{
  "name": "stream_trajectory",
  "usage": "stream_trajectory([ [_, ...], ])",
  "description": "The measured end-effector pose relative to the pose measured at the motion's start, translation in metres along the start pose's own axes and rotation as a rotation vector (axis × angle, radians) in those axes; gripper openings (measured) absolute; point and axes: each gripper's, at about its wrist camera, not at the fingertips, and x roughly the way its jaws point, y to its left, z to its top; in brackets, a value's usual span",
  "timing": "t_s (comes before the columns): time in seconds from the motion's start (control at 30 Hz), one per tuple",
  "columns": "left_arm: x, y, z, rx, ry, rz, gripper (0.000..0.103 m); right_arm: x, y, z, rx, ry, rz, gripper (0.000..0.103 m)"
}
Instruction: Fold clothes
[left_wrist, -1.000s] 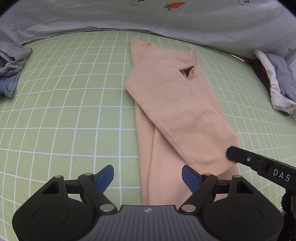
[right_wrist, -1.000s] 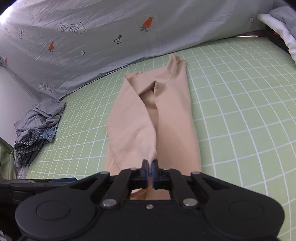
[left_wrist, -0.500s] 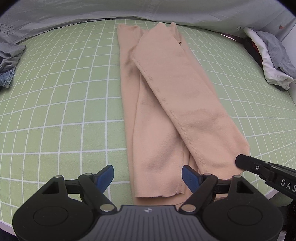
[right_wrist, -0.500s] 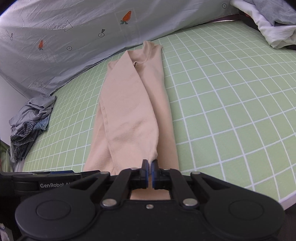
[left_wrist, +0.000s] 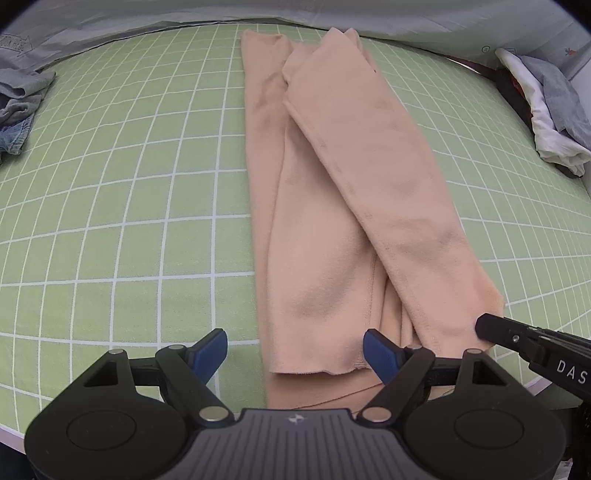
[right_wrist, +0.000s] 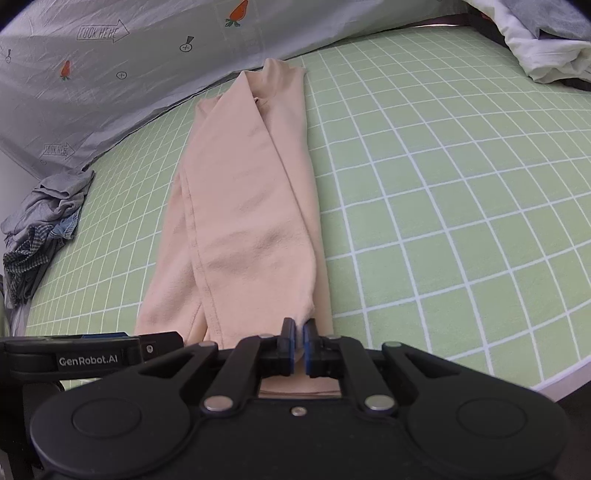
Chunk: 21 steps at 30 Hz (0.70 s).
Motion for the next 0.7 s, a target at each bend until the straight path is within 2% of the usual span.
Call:
stream_trajectory([
  [0.07, 0.001, 0.001, 0.001, -0.003, 0.002, 0.001, 0.081, 0.002, 0.004, 0.002, -0.026, 0.001, -0.037, 0.021],
  [0.13, 0.002, 0.001, 0.004, -0.004, 0.003, 0.004, 0.081, 0.004, 0.005, 0.003, -0.035, 0.001, -0.058, 0.036],
  [0.17, 0.004, 0.001, 0.007, -0.001, 0.004, 0.005, 0.081, 0.005, 0.004, 0.004, -0.031, 0.002, -0.062, 0.039],
  [0.23, 0.008, 0.001, 0.012, 0.004, 0.005, 0.009, 0.081, 0.008, 0.004, 0.006, -0.028, 0.004, -0.071, 0.056],
  [0.33, 0.014, 0.000, 0.020, 0.011, 0.006, 0.015, 0.081, 0.012, 0.010, 0.010, -0.055, 0.004, -0.091, 0.074],
  [0.43, 0.015, 0.000, 0.018, 0.021, 0.010, 0.021, 0.081, 0.018, 0.017, 0.012, -0.086, 0.011, -0.097, 0.079],
  [0.7, 0.026, -0.005, 0.022, 0.044, 0.016, 0.032, 0.081, 0.032, 0.023, 0.011, -0.097, 0.046, -0.067, 0.079],
])
